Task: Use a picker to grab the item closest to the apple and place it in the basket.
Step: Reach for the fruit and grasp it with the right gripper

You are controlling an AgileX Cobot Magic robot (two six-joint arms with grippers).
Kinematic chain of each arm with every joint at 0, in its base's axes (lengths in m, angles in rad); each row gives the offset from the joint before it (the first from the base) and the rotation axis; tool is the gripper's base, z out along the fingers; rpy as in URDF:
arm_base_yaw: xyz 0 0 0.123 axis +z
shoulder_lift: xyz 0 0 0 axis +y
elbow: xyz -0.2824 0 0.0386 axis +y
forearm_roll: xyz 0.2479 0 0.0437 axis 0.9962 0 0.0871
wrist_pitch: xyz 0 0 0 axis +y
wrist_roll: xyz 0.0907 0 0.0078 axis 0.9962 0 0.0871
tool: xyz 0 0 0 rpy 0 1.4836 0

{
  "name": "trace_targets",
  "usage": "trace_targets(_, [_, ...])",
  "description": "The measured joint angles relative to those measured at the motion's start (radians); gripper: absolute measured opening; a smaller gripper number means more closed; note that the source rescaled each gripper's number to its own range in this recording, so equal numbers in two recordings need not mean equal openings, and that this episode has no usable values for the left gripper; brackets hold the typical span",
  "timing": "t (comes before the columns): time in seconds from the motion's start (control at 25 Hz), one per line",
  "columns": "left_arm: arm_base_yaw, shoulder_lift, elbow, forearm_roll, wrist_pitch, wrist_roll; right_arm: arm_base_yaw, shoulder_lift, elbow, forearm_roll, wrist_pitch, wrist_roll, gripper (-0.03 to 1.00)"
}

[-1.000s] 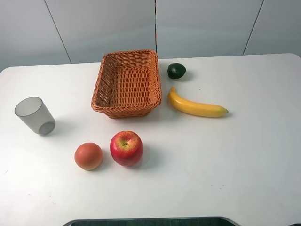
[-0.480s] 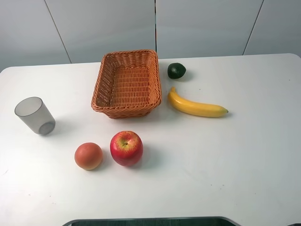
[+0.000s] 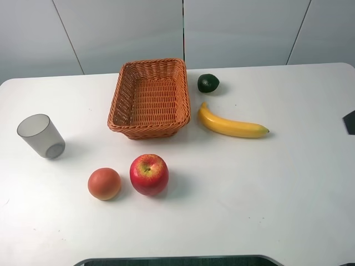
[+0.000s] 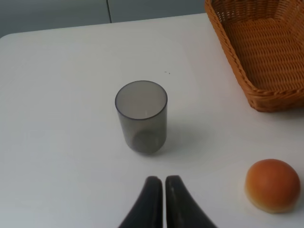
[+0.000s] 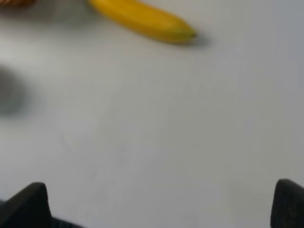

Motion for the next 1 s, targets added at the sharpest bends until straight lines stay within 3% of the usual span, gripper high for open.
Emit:
trace_targets(0.24, [0.000, 0.000, 0.000, 0.000, 0.000, 0.000, 0.414, 0.242, -0.097, -0.022, -0.060, -0.012, 1.00])
trace_targets(0.52, [0.000, 0.000, 0.000, 0.000, 0.000, 0.000, 0.710, 0.503, -0.240, -0.046, -0.092, -0.150, 1.00])
trace_targets(0.76, [0.000, 0.000, 0.000, 0.000, 0.000, 0.000, 0.870, 0.666, -0.302, -0.050, -0.176, -0.235, 1.00])
trace_targets(1.0, [0.000, 0.000, 0.000, 0.000, 0.000, 0.000, 0.896, 0.879, -0.447, -0.051, -0.211, -0.269, 1.00])
